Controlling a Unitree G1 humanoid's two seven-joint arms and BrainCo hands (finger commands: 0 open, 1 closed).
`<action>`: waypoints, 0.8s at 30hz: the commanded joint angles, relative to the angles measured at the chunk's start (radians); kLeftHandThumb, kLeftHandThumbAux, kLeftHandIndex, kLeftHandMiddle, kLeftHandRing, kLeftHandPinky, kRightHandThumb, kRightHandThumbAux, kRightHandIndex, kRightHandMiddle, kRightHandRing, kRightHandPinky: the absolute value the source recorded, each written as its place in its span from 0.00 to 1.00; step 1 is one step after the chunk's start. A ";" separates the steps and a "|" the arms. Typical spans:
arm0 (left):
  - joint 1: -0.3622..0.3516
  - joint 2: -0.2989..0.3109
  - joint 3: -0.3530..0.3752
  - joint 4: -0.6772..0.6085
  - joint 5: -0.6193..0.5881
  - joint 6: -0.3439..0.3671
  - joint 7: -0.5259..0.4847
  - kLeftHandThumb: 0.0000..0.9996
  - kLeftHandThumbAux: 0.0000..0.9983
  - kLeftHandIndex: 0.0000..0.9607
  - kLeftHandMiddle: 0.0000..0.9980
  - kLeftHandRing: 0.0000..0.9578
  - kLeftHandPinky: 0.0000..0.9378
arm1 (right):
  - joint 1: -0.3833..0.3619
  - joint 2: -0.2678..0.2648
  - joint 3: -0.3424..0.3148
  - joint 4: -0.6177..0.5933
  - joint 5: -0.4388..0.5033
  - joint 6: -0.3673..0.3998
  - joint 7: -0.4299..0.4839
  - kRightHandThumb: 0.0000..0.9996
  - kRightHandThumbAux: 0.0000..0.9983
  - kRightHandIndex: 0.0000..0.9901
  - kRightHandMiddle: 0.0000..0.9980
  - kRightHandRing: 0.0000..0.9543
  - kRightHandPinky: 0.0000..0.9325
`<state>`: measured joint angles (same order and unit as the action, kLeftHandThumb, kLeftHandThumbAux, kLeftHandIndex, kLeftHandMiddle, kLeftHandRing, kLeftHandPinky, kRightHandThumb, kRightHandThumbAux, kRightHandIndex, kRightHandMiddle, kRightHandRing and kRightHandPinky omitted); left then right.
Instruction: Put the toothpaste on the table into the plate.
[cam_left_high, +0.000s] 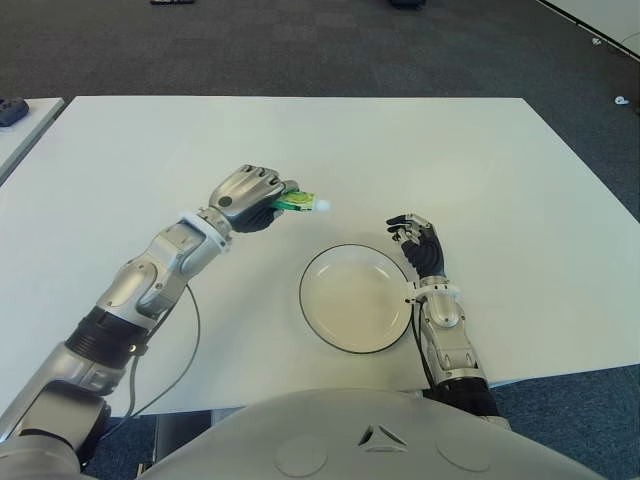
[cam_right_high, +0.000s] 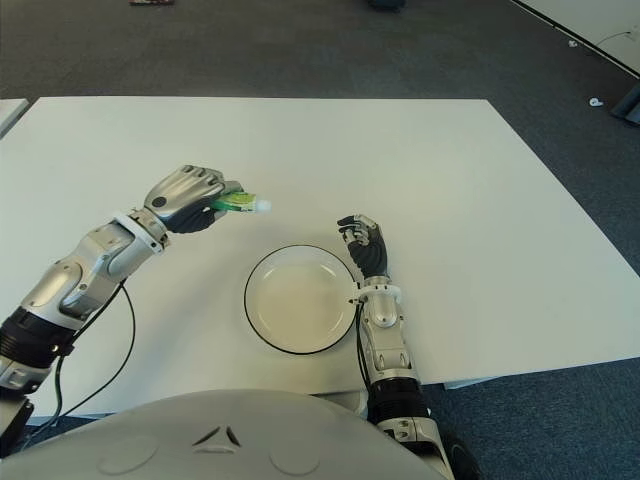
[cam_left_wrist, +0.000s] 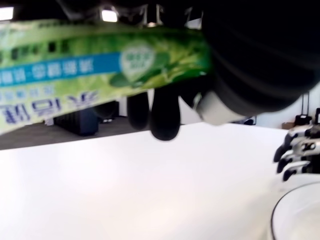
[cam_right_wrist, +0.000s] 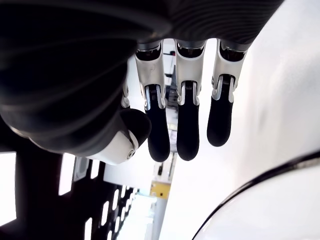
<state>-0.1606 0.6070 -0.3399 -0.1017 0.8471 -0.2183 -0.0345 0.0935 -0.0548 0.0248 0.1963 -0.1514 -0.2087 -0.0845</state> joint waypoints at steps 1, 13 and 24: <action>-0.018 -0.030 -0.006 0.001 -0.015 -0.026 -0.005 0.71 0.71 0.46 0.85 0.87 0.90 | -0.022 0.014 0.011 0.020 0.010 0.021 0.010 0.71 0.74 0.42 0.40 0.40 0.42; -0.065 -0.092 -0.062 0.012 -0.047 -0.145 -0.037 0.71 0.71 0.46 0.86 0.88 0.92 | -0.034 0.028 0.018 0.036 0.015 0.030 0.015 0.71 0.74 0.42 0.40 0.39 0.42; -0.047 -0.144 -0.160 0.035 0.037 -0.231 -0.006 0.71 0.71 0.46 0.88 0.91 0.94 | -0.041 0.027 0.021 0.069 0.001 -0.004 0.002 0.71 0.73 0.42 0.40 0.40 0.43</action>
<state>-0.2171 0.4624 -0.4764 -0.0807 0.8405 -0.4378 -0.0540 0.0610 -0.0278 0.0448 0.2441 -0.1502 -0.2043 -0.0762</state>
